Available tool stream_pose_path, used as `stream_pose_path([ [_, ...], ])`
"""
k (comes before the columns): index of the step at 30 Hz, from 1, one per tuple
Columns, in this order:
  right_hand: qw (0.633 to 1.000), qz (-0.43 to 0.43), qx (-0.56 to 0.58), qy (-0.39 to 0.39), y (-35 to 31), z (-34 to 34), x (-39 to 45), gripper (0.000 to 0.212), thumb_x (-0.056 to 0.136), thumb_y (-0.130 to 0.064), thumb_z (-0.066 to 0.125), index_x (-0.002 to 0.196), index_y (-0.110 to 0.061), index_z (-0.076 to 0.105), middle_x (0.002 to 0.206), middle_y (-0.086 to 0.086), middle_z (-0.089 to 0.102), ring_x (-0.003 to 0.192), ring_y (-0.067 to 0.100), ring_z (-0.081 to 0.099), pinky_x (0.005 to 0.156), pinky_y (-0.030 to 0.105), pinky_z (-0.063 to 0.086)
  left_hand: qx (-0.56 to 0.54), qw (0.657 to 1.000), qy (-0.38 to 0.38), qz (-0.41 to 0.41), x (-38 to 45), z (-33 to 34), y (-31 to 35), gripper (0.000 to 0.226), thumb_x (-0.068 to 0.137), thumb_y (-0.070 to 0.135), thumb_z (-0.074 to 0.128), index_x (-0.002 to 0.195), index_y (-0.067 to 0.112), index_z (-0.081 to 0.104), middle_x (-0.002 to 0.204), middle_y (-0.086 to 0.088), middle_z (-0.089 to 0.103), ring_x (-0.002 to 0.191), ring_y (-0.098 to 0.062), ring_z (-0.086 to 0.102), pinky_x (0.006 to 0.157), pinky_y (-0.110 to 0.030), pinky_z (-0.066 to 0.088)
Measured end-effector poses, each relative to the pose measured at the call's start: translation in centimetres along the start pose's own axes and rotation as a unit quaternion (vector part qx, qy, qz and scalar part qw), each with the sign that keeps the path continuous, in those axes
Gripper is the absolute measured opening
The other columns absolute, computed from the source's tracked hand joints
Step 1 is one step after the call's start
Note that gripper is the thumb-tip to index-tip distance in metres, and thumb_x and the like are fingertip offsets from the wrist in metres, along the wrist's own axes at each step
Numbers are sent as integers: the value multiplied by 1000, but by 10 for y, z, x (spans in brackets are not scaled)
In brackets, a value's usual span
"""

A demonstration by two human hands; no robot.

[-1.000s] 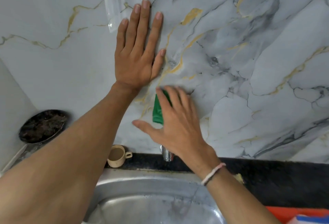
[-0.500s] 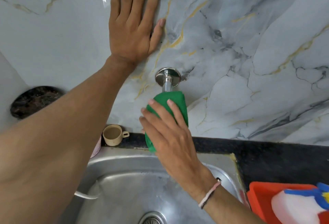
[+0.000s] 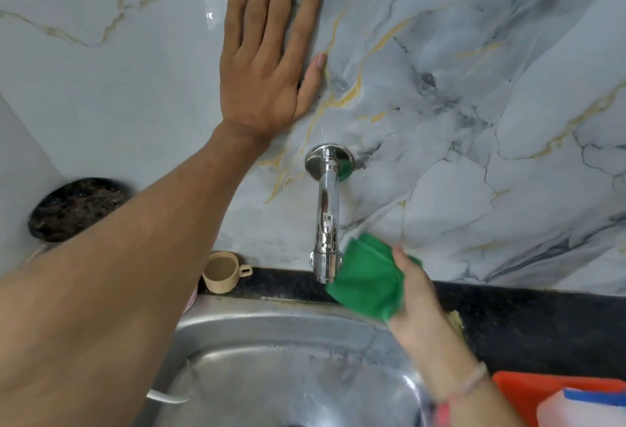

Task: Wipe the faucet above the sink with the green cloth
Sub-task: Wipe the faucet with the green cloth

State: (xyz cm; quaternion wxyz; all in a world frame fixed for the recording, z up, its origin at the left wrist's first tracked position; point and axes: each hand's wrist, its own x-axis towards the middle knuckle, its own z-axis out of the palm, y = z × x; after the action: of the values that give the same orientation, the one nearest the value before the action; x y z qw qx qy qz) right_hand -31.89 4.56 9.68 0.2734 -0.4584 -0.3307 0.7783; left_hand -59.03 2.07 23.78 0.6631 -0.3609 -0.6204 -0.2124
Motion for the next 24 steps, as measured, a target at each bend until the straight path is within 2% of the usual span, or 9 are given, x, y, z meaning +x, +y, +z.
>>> stream_pose_path([
  [1, 996, 65, 4, -67, -15, 17, 9, 37, 104, -38, 55, 128, -13, 69, 116, 14, 76, 101, 34, 73, 79, 44, 61, -1, 1000, -1, -1, 0, 0, 1, 62, 104, 38, 37, 158, 9, 41, 158, -23, 49, 148, -39, 45, 126, -51, 33],
  [2, 989, 84, -3, -122, -27, 35, 16, 40, 104, -37, 53, 129, -10, 69, 118, 15, 74, 104, 33, 71, 83, 45, 60, -1, 1000, -2, -3, 0, 0, 1, 62, 104, 38, 37, 158, 8, 41, 158, -23, 49, 148, -39, 45, 127, -51, 33],
  [4, 978, 76, -8, -195, -43, 70, 21, 39, 100, -36, 53, 115, -8, 77, 116, 16, 75, 104, 34, 72, 90, 47, 61, 1, 1000, -3, -5, -2, 0, -1, 62, 104, 39, 37, 159, 9, 40, 158, -24, 48, 148, -39, 44, 127, -51, 31],
  [7, 965, 70, 10, -252, -50, 96, 19, 43, 94, -38, 52, 95, -10, 85, 96, 16, 83, 84, 33, 81, 78, 50, 67, 2, 1000, 0, -2, -2, 1, -1, 62, 104, 39, 36, 158, 9, 40, 158, -24, 49, 148, -39, 44, 127, -51, 31],
  [11, 968, 33, 3, -249, -40, 87, 15, 46, 96, -35, 46, 100, -10, 84, 97, 15, 83, 86, 31, 81, 83, 49, 64, -2, 1000, 6, -3, -2, 3, -1, 62, 104, 39, 36, 158, 9, 41, 157, -24, 49, 148, -39, 44, 127, -51, 32],
  [14, 965, -9, -60, -255, -21, 66, 1, 48, 92, -42, 46, 105, -15, 84, 105, 13, 84, 91, 28, 79, 84, 45, 63, 1, 1000, 12, -4, -5, 6, -2, 62, 104, 40, 37, 158, 10, 42, 157, -22, 51, 148, -37, 44, 126, -51, 33],
  [18, 958, -84, -118, -246, 5, 45, -21, 36, 86, -42, 47, 80, -33, 80, 79, -2, 80, 74, 18, 73, 68, 36, 60, -1, 1000, 12, -7, -6, 8, -1, 61, 104, 42, 37, 157, 12, 43, 155, -19, 54, 147, -35, 45, 125, -52, 33],
  [21, 965, -90, -142, -200, 17, 37, -31, 33, 84, -40, 46, 72, -31, 76, 77, 1, 77, 76, 23, 70, 69, 38, 57, -4, 1000, 11, -9, -5, 8, -2, 61, 105, 42, 36, 157, 12, 43, 155, -19, 54, 147, -35, 45, 125, -51, 33],
  [24, 979, -72, -166, -91, 28, 18, -45, 35, 88, -40, 48, 70, -21, 72, 75, 10, 75, 67, 25, 69, 61, 34, 55, -2, 1000, 11, -9, -5, 7, -2, 61, 104, 42, 35, 157, 12, 43, 156, -20, 53, 148, -35, 46, 126, -50, 32],
])
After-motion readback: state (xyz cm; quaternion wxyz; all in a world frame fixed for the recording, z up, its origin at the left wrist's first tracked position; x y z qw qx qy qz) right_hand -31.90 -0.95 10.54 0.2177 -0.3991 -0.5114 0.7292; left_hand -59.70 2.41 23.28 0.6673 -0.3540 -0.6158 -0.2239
